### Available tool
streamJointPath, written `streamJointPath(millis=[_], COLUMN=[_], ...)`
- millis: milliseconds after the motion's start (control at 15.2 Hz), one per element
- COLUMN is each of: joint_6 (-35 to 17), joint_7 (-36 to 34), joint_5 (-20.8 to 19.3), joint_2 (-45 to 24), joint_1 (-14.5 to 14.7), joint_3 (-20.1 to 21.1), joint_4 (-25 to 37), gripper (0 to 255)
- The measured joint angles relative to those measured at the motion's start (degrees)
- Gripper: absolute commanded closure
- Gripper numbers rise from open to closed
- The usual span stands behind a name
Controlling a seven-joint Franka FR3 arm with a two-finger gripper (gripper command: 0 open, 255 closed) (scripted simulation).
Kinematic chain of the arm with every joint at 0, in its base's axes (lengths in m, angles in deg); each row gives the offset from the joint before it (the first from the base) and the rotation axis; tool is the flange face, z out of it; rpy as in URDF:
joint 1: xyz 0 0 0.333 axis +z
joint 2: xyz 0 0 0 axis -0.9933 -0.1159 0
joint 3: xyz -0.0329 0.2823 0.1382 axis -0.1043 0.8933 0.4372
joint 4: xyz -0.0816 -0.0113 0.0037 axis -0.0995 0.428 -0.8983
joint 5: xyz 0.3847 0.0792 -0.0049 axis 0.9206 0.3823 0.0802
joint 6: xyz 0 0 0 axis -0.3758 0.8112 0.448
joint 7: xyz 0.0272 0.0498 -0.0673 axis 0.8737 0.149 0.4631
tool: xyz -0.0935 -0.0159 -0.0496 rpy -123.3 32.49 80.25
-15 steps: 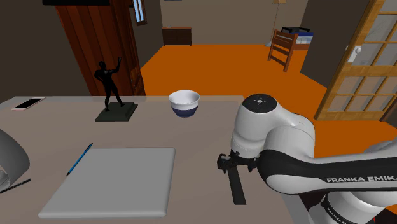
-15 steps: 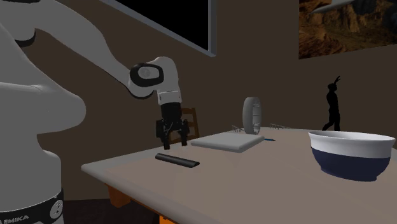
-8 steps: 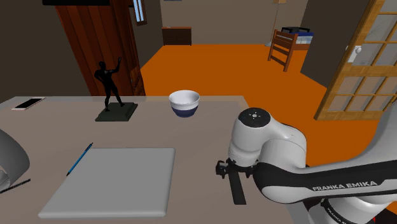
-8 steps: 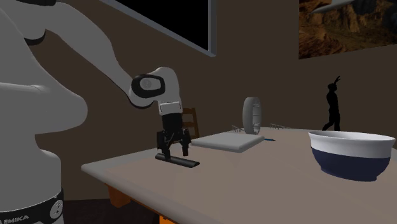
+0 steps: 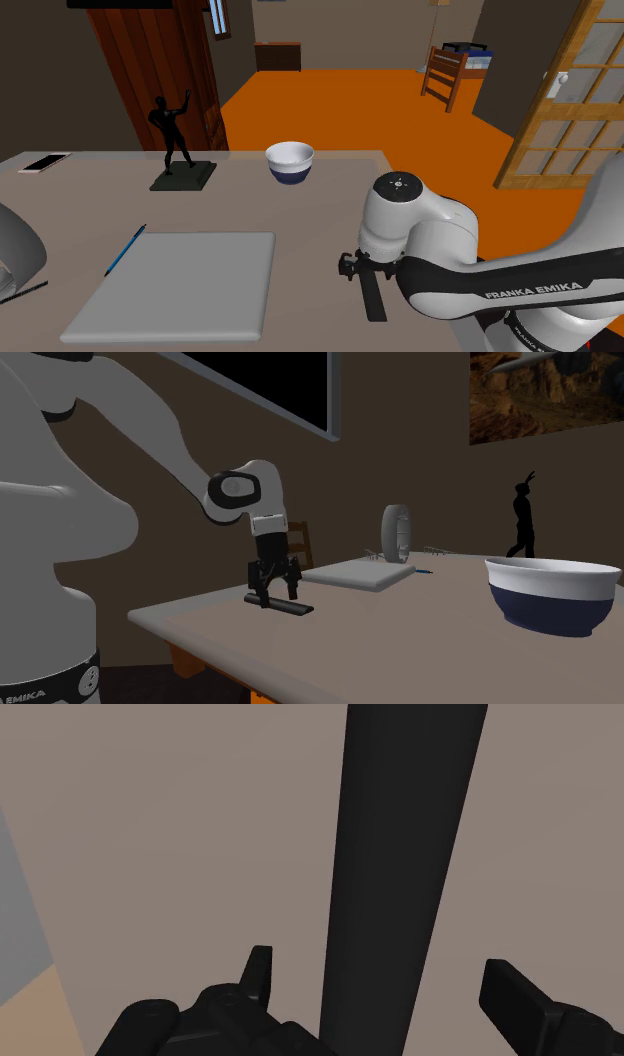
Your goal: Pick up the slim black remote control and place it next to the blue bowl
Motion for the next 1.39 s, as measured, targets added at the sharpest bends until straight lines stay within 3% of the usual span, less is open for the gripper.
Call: streamJointPath(millis=[660, 1386], joint_6=[0.03, 9.95], joint_7=[0.24, 2.17], joint_5=[-0.04, -0.34], joint_2=[0.35, 6.26], joint_1=[0.09, 3.96], joint_3=[-0.51, -7.1], joint_4=[0.37, 3.32], gripper=[255, 255])
